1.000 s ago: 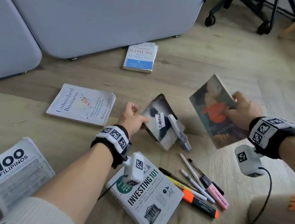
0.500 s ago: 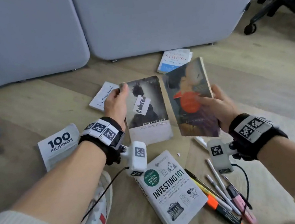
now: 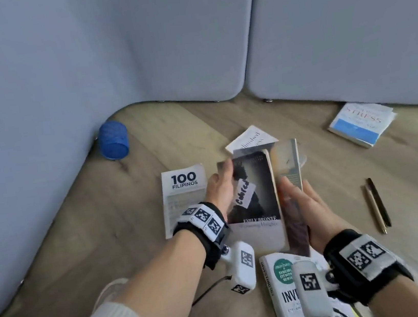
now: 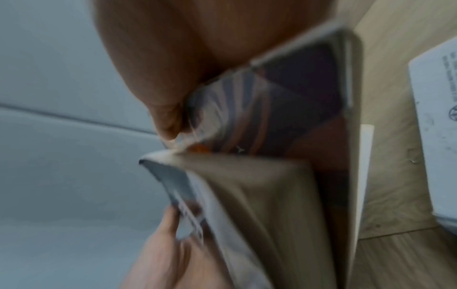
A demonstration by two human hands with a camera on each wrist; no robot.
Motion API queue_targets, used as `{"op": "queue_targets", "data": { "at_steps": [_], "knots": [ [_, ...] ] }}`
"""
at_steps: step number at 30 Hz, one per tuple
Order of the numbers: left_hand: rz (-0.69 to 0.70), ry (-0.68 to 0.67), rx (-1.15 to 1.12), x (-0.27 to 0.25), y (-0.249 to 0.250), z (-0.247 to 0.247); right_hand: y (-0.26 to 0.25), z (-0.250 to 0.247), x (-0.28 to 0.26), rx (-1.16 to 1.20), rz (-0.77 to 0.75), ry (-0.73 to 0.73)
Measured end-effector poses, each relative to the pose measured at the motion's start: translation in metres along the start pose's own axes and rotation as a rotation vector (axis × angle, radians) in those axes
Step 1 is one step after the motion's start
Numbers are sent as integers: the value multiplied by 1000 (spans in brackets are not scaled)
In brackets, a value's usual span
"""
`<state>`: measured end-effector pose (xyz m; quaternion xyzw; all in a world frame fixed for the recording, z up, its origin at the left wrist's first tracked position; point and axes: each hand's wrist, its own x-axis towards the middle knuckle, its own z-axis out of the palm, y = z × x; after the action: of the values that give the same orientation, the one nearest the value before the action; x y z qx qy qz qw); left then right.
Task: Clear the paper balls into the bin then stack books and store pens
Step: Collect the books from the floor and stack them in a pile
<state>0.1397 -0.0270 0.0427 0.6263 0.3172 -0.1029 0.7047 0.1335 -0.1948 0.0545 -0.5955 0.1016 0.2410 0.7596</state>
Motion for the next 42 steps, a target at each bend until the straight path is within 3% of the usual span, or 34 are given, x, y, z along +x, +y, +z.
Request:
{"op": "queue_targets", "data": {
  "at_steps": [4, 7, 11, 14, 20, 25, 29, 35, 42],
  "knots": [
    [-102, -5, -7, 12, -29, -8, 14, 12, 0, -429, -144, 15],
    [-66, 28, 67, 7, -30, -19, 29, -8, 6, -713, -190, 31],
    [-97, 55, 142, 20, -34, -34, 58, -65, 2, -1259, 146, 337],
    [-164, 83, 142, 39, -52, -37, 81, -90, -16, -1464, 454, 300],
    [-137, 143, 124, 41, -61, -32, 98, -101, -19, -1186, 470, 261],
    [-119, -79, 173, 50, -60, -36, 89, -106, -25, -834, 470, 191],
    [-30, 0, 105, 62, -54, -30, 77, -102, -26, -629, 504, 117],
    [17, 143, 103, 77, -43, -22, 79, -96, -20, -716, 600, 7],
    [-2, 142, 149, 78, -49, -17, 75, -101, -17, -686, 624, 70]
  ]
}}
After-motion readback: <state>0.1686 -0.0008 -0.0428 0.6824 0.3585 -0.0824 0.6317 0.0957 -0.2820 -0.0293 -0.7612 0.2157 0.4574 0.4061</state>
